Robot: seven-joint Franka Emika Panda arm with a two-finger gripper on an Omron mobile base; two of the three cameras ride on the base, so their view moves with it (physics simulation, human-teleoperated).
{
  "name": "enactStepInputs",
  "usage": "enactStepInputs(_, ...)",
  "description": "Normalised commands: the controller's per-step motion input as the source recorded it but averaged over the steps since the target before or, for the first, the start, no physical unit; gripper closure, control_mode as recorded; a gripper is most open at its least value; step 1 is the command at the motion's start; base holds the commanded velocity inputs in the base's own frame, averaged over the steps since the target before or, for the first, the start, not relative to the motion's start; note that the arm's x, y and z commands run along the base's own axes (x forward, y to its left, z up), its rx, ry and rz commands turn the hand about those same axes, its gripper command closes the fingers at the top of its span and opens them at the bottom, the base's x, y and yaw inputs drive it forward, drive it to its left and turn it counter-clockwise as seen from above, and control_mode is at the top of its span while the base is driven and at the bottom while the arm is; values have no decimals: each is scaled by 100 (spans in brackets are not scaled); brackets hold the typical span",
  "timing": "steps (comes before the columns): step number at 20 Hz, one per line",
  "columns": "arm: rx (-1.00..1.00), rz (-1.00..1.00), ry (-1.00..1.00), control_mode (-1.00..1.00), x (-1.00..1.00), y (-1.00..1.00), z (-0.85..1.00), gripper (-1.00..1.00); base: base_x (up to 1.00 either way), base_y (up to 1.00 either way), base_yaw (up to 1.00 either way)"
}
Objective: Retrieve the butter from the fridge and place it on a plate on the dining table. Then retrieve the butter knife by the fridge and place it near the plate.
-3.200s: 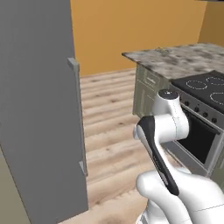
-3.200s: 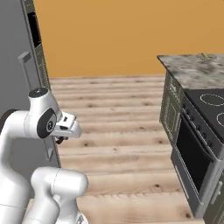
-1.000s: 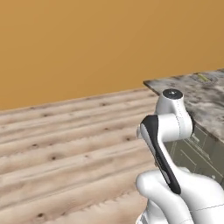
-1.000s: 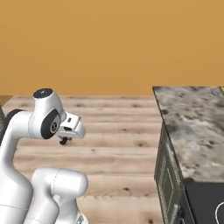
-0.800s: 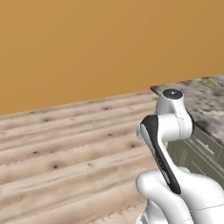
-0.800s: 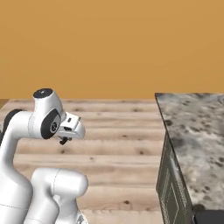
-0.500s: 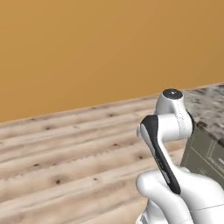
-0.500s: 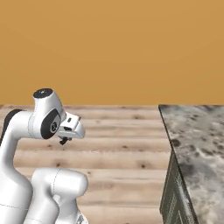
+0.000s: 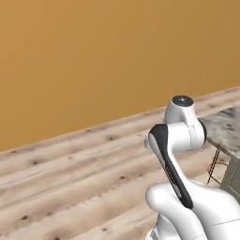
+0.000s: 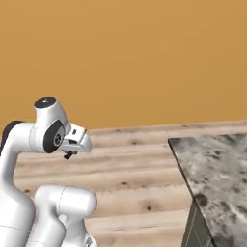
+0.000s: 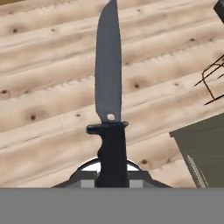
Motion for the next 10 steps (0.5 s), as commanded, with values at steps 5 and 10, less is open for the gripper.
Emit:
enactStepInputs(5, 0, 0, 0, 100, 0, 0, 0, 100, 100, 57, -66)
enactStepInputs(10, 0, 0, 0, 100, 0, 0, 0, 100, 100, 68, -69)
